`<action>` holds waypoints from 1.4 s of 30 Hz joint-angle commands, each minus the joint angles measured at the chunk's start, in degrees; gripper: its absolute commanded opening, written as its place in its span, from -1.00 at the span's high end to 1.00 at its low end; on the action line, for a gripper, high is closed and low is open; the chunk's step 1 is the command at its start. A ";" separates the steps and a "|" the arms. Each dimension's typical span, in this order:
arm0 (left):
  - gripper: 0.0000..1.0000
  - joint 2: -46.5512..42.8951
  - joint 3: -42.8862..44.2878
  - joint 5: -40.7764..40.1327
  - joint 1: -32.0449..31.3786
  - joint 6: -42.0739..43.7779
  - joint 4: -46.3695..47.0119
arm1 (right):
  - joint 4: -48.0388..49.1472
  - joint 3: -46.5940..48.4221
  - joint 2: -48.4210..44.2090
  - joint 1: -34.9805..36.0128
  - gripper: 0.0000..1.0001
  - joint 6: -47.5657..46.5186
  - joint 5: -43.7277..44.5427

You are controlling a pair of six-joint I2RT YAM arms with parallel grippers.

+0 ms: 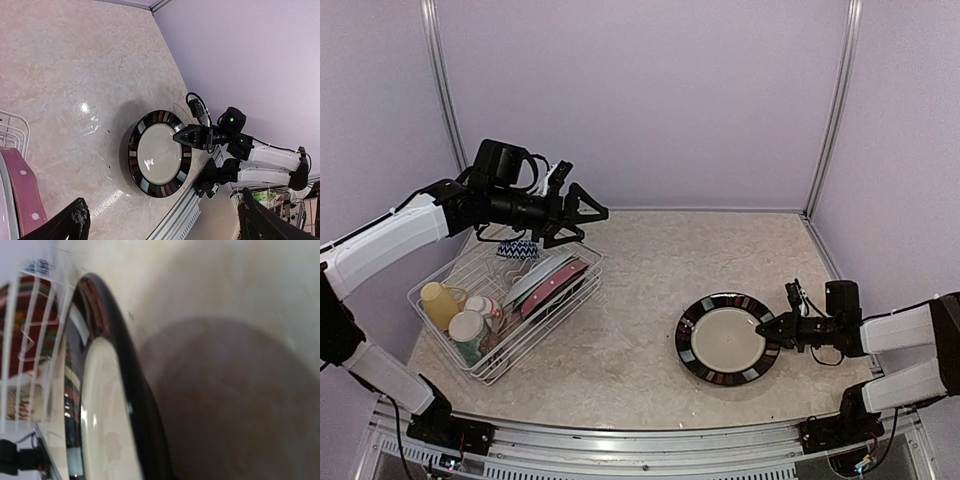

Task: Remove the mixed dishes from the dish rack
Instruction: Place the plate in the corner of the board.

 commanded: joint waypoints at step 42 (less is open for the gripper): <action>-0.97 -2.71 6.50 -25.00 4.02 9.79 -30.50 | -25.56 9.07 -9.33 6.25 -0.95 -17.08 27.57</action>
